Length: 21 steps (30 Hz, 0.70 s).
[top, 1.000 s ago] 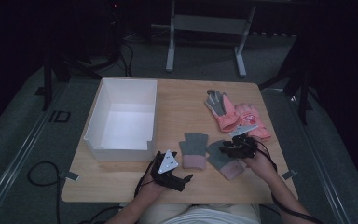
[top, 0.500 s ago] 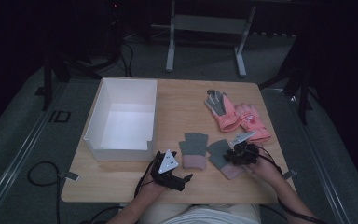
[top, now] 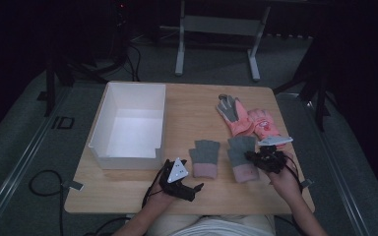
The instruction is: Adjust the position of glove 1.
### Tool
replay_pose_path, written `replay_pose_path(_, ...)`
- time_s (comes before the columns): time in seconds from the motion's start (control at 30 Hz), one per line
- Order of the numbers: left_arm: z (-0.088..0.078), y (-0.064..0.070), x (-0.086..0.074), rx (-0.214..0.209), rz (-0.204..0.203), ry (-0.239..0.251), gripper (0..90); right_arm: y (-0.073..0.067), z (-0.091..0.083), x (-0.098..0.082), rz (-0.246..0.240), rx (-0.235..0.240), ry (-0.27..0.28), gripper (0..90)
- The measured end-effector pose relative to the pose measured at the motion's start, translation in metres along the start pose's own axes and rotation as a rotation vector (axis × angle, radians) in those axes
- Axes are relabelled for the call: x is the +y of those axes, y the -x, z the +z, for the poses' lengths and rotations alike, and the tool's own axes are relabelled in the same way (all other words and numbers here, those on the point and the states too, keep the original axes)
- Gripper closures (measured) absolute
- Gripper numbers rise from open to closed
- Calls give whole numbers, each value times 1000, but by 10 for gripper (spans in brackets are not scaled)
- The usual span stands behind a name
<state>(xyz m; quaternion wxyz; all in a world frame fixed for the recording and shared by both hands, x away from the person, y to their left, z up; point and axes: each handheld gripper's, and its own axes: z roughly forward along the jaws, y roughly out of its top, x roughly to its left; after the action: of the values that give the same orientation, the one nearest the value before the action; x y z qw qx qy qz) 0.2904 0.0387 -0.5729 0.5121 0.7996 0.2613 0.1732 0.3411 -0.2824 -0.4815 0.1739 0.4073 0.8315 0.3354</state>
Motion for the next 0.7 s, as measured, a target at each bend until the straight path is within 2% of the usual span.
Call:
replay_pose_path(0.17, 0, 0, 0, 4, 2, 0, 0, 1, -25, 9, 101, -38, 40, 852)
replay_pose_path(0.33, 0, 0, 0, 6, -1, 3, 0, 2, -34, 7, 158, -82, 66, 852)
replay_pose_path(0.43, 0, 1, 0, 9, 5, 1, 0, 5, -30, 2, 181, -114, 55, 852)
replay_pose_path(0.7, 1, 1, 0, 14, 5, 1, 0, 12, -4, -15, 191, -120, -9, 851)
